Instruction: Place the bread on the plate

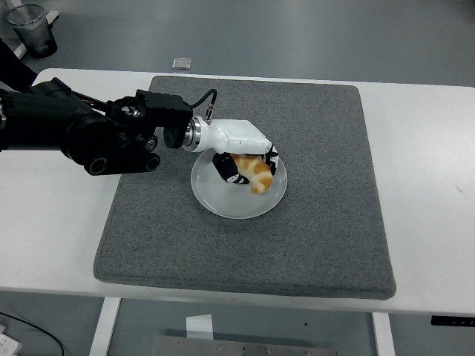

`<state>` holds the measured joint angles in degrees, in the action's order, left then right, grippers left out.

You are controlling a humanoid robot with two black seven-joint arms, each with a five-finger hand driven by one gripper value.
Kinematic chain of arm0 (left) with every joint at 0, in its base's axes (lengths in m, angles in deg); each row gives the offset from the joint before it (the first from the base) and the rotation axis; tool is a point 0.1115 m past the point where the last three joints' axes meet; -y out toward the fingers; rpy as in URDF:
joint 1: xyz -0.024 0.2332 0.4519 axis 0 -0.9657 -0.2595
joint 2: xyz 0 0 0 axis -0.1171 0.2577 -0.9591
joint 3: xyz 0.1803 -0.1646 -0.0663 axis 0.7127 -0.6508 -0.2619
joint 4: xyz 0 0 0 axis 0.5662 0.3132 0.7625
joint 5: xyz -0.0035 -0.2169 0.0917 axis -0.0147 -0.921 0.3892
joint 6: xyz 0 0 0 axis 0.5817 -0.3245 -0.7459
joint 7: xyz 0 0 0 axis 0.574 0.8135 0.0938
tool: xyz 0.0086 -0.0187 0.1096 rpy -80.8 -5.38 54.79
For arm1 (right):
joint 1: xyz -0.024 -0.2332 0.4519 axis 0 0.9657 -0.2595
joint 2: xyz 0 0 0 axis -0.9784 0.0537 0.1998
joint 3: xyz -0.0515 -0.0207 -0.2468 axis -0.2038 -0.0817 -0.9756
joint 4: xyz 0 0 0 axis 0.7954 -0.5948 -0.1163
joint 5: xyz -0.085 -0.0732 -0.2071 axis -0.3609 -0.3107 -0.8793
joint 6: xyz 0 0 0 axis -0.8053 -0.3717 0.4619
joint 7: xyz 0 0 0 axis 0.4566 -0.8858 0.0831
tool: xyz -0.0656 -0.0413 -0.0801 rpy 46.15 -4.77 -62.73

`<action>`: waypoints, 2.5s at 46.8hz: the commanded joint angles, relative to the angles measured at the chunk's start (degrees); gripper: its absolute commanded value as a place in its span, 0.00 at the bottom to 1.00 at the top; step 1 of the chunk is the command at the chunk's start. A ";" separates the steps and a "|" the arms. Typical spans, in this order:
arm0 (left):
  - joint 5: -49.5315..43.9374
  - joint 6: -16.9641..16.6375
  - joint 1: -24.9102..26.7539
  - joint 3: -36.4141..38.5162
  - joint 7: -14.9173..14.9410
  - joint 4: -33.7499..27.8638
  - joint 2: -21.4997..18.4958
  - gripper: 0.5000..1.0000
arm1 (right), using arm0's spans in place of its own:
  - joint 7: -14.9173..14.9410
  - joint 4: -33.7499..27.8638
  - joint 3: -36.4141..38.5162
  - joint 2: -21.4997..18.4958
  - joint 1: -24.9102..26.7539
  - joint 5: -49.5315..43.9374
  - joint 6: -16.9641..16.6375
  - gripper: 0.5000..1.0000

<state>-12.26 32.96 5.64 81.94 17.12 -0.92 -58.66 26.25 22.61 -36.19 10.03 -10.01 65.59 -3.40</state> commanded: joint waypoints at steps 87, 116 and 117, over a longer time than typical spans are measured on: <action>-0.33 -5.18 -4.19 -0.82 -0.21 -0.71 0.11 1.00 | 0.00 0.00 0.00 0.00 0.00 -0.04 0.00 0.86; -13.15 -2.98 -1.20 -19.72 -1.18 -2.21 -10.70 1.00 | 0.00 0.00 0.00 0.00 0.00 0.04 0.00 0.86; -14.11 -2.89 -1.46 -20.68 -1.18 -1.77 -10.96 1.00 | 0.00 0.00 0.00 0.00 0.00 -0.04 0.00 0.86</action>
<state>-23.86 29.97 4.69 63.73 15.94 -3.52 -68.78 26.25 22.61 -36.19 10.03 -10.00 65.56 -3.39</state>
